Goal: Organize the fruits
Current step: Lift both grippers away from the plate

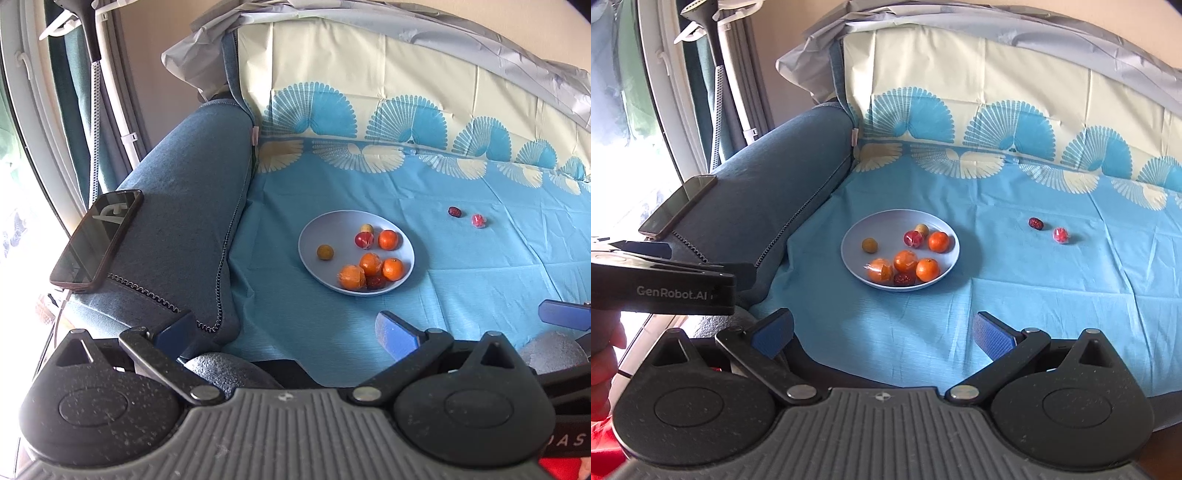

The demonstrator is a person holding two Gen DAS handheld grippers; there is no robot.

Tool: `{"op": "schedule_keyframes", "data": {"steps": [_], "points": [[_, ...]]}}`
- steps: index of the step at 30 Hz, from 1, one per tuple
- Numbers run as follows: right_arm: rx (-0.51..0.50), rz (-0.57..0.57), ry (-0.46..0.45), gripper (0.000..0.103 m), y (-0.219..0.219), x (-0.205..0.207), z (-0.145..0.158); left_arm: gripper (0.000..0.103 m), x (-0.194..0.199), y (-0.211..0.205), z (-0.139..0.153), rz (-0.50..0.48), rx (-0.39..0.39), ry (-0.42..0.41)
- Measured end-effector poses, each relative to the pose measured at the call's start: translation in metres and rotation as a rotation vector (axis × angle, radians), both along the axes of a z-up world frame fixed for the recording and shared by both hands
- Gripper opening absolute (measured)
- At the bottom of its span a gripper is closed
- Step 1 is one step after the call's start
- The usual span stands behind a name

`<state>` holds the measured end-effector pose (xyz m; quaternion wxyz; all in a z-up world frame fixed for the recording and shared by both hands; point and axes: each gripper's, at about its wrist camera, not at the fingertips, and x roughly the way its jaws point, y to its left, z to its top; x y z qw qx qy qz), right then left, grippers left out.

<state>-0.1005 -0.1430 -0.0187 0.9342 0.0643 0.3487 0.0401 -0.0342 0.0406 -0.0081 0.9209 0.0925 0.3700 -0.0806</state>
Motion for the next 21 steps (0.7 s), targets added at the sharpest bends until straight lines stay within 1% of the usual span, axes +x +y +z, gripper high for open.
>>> {"op": "schedule_keyframes", "data": {"steps": [3,5,13,18,21], "points": [[0.012,-0.002,0.015,0.102,0.000,0.007,-0.004,0.103,0.003,0.000,-0.001,-0.003,0.011,0.005],[0.018,-0.007,0.017,0.102,0.001,0.014,-0.006,0.103,0.006,0.001,-0.002,0.001,0.009,0.002],[0.010,-0.038,0.038,0.102,0.003,0.034,-0.015,0.103,0.031,0.003,-0.012,0.013,-0.011,0.035],[0.000,-0.065,0.051,0.102,-0.005,0.046,-0.022,0.103,0.046,-0.002,-0.016,0.015,-0.027,0.048],[-0.003,-0.095,0.040,0.102,-0.016,0.055,-0.027,0.103,0.056,-0.010,-0.017,0.012,-0.032,0.058]]}}
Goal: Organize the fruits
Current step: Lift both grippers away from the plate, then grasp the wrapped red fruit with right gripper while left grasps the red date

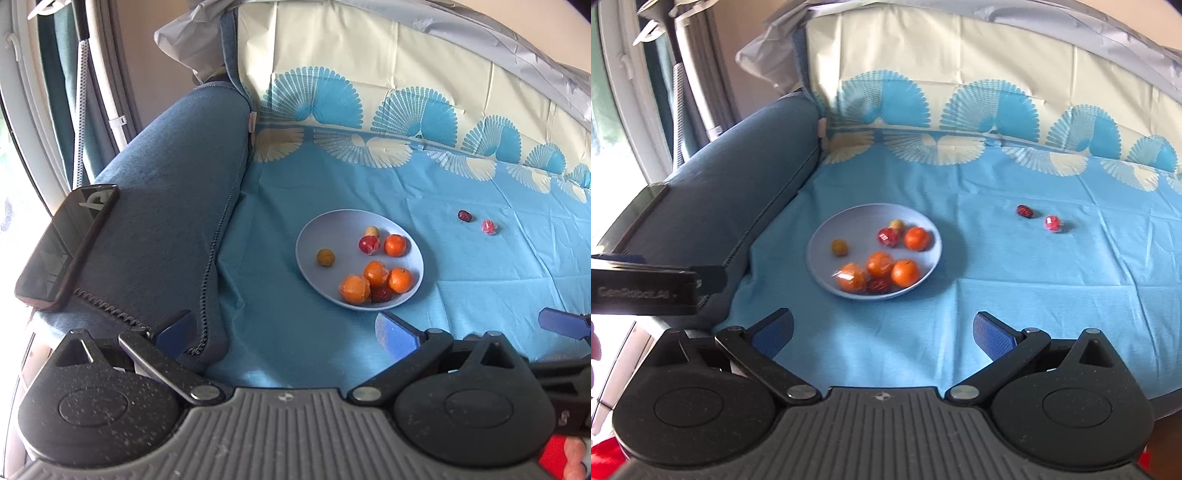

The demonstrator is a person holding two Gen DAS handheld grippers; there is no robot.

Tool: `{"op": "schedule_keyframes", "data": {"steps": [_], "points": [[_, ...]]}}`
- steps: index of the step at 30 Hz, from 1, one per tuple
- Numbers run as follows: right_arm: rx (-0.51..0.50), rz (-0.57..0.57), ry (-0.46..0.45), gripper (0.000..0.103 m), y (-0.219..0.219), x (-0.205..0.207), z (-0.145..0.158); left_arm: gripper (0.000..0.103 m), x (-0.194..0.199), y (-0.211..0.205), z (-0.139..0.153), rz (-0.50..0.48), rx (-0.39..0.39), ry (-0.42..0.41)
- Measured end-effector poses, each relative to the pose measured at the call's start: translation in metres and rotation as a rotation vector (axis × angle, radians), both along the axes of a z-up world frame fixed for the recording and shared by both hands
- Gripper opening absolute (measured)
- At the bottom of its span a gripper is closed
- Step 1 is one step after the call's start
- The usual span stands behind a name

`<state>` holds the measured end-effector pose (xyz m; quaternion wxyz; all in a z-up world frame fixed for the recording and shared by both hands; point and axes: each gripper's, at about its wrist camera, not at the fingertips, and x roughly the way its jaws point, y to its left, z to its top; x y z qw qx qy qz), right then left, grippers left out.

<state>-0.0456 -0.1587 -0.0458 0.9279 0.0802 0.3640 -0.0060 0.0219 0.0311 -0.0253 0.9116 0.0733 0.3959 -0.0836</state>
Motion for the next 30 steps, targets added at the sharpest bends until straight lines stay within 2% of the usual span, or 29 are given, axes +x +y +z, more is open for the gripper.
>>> {"op": "schedule_keyframes", "data": {"steps": [6,10,13,17,21,25,27,28,30], "points": [[-0.036,-0.199,-0.052,0.102,-0.053,0.027,-0.022,0.103,0.024,-0.033,0.000,-0.027,0.012,0.000],[-0.041,-0.341,-0.042,0.102,-0.106,0.057,-0.052,0.103,0.048,-0.065,-0.004,-0.053,0.005,0.023],[-0.066,-0.407,-0.032,0.102,-0.143,0.085,-0.081,0.103,0.071,-0.088,-0.011,-0.065,-0.018,0.070],[-0.097,-0.461,-0.015,0.102,-0.187,0.130,-0.124,0.103,0.102,-0.116,-0.022,-0.056,-0.037,0.118],[-0.083,-0.505,0.021,0.102,-0.221,0.181,-0.163,0.103,0.130,-0.147,-0.032,-0.056,-0.007,0.119],[-0.088,-0.541,0.024,0.102,-0.236,0.224,-0.187,0.103,0.154,-0.180,-0.045,-0.084,0.028,0.112],[-0.123,-0.549,-0.017,0.102,-0.239,0.234,-0.192,0.103,0.165,-0.197,-0.053,-0.103,0.024,0.109],[-0.132,-0.538,-0.022,0.101,-0.240,0.238,-0.193,0.103,0.171,-0.204,-0.058,-0.111,0.024,0.107],[-0.141,-0.491,-0.042,0.077,-0.240,0.240,-0.190,0.103,0.182,-0.223,-0.068,-0.128,0.027,0.104]]}}
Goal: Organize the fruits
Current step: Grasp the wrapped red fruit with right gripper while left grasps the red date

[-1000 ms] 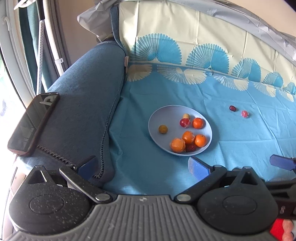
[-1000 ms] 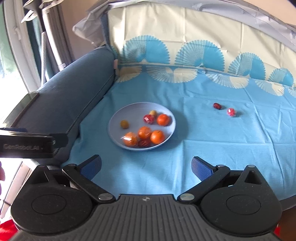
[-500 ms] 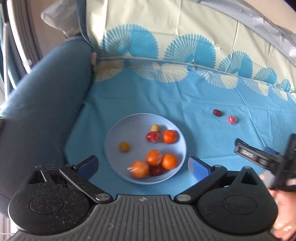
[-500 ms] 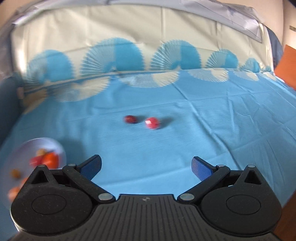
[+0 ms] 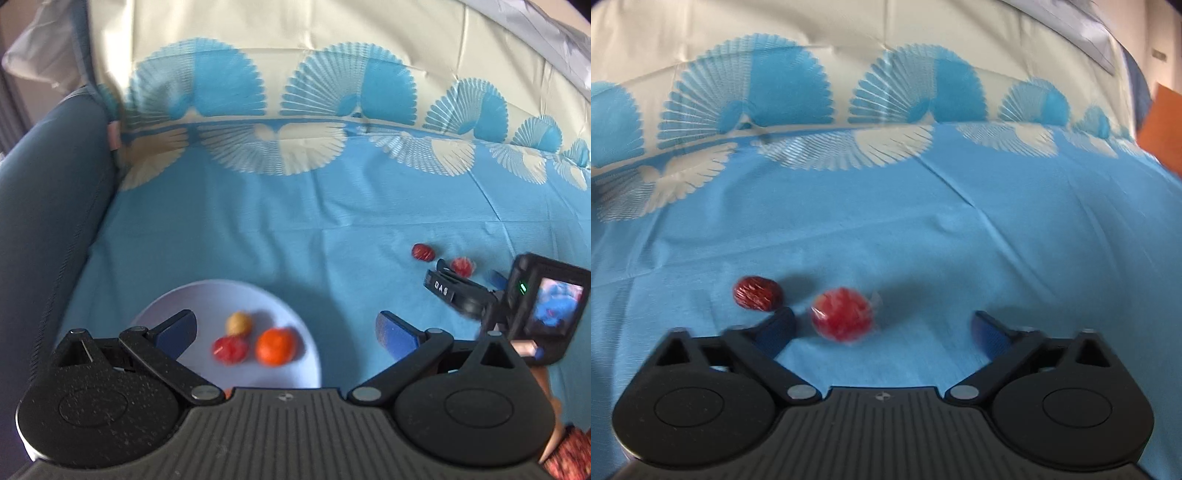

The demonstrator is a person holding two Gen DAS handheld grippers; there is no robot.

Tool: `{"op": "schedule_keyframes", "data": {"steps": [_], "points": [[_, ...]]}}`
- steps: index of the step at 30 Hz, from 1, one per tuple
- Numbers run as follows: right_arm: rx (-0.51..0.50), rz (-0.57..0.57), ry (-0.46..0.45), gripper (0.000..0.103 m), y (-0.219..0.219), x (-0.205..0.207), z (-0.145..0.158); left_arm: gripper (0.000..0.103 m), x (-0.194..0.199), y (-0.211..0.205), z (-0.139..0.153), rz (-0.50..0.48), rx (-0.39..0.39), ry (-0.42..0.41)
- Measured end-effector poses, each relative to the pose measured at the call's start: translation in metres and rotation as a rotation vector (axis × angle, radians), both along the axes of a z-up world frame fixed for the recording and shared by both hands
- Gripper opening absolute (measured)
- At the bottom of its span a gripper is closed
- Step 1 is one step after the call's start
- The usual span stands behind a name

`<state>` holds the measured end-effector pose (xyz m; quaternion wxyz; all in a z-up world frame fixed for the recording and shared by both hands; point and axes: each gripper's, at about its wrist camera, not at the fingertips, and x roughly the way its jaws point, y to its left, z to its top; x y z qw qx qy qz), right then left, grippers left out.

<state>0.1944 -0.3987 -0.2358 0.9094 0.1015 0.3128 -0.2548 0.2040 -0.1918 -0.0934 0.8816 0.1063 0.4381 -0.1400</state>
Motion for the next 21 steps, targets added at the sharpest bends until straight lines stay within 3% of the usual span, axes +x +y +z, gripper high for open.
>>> {"op": "schedule_keyframes", "data": {"steps": [1,2,5,8,11,16,17,19,20,21], "points": [[-0.008,0.037,-0.005,0.048,0.001,0.000,0.004,0.103,0.005,-0.009,-0.006,-0.007,-0.001,-0.007],[-0.010,0.060,-0.003,0.033,0.002,0.000,0.007,0.103,0.011,-0.019,-0.012,-0.009,0.002,-0.012],[-0.018,0.031,0.012,0.033,-0.014,-0.006,0.008,0.103,0.027,-0.050,-0.030,-0.039,-0.022,-0.019],[-0.043,-0.115,0.044,0.033,-0.049,-0.020,0.008,0.103,0.046,-0.089,-0.053,-0.100,-0.037,0.000],[0.005,-0.244,0.028,0.033,-0.085,-0.041,0.004,0.103,0.061,-0.131,-0.079,-0.180,-0.021,0.012],[0.000,-0.255,0.022,0.033,-0.091,-0.049,0.000,0.102,0.077,-0.175,-0.116,-0.225,0.037,0.054],[-0.002,-0.255,0.022,0.034,-0.090,-0.049,-0.001,0.099,0.079,-0.176,-0.119,-0.215,0.018,0.057],[-0.006,-0.255,0.023,0.034,-0.090,-0.049,-0.001,0.054,0.082,-0.176,-0.118,-0.206,-0.023,0.074],[-0.005,-0.257,0.021,0.034,-0.089,-0.050,-0.002,0.040,0.081,-0.176,-0.115,-0.219,-0.020,0.059],[-0.005,-0.256,0.021,0.034,-0.090,-0.049,-0.001,0.035,0.080,-0.175,-0.113,-0.238,-0.021,0.060]]}}
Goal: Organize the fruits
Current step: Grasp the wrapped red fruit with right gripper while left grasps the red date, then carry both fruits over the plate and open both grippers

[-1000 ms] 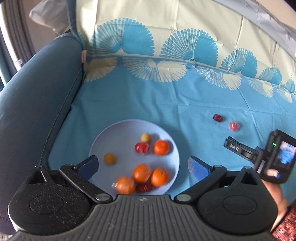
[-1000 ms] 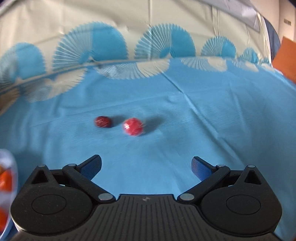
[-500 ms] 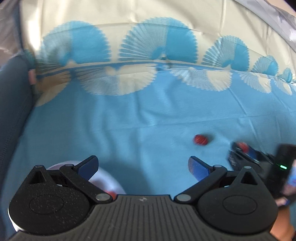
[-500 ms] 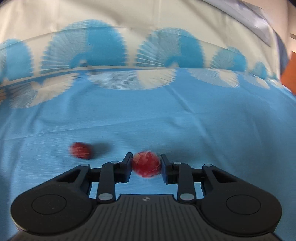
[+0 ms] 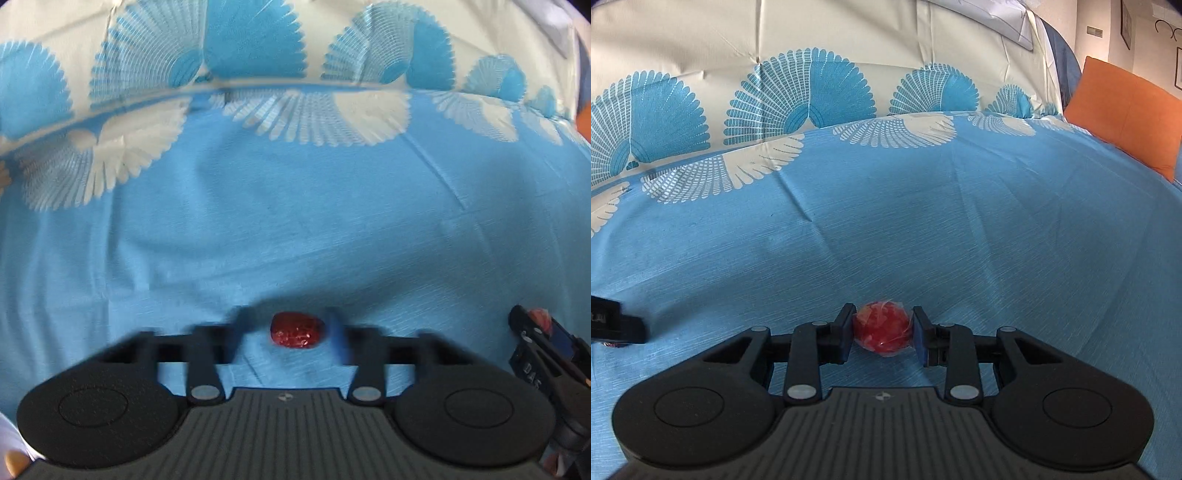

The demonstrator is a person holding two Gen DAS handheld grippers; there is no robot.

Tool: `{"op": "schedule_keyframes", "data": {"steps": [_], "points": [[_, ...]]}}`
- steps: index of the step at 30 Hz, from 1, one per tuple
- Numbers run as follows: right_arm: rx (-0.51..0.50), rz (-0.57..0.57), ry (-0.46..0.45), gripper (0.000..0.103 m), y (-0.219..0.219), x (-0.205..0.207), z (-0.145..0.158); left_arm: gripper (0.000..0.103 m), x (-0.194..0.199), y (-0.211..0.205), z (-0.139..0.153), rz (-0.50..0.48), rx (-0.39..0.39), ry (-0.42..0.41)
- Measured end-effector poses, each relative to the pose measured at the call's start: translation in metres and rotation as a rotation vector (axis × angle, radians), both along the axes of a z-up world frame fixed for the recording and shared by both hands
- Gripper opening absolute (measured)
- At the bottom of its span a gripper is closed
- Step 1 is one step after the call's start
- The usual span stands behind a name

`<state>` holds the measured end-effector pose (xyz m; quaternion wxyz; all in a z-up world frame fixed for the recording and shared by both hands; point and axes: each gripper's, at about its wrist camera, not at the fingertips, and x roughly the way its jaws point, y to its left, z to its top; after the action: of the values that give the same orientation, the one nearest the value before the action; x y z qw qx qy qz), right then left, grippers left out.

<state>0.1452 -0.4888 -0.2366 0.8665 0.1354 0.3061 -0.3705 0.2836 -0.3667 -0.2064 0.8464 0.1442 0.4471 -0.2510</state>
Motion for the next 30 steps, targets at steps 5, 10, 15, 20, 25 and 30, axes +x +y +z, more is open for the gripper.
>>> {"op": "schedule_keyframes", "data": {"steps": [5,10,15,20,25,30], "points": [[0.015,-0.013,-0.025,0.033,0.000,-0.001,0.005,0.035,-0.011,0.015,0.021,0.013,-0.011,-0.013],[-0.031,0.035,-0.123,0.033,0.018,-0.006,0.029,0.035,-0.052,0.059,0.070,0.041,-0.014,-0.039],[-0.022,0.169,-0.172,0.033,0.062,-0.027,0.080,0.035,-0.111,0.133,0.117,0.107,0.065,-0.044],[0.071,0.357,-0.193,0.033,0.122,-0.088,0.128,0.035,-0.165,0.212,0.155,0.162,0.089,-0.022],[0.111,0.508,-0.138,0.033,0.184,-0.159,0.160,0.035,-0.221,0.276,0.189,0.213,0.077,-0.068],[0.130,0.608,-0.106,0.033,0.236,-0.223,0.191,0.035,-0.274,0.327,0.215,0.256,0.026,-0.101]]}}
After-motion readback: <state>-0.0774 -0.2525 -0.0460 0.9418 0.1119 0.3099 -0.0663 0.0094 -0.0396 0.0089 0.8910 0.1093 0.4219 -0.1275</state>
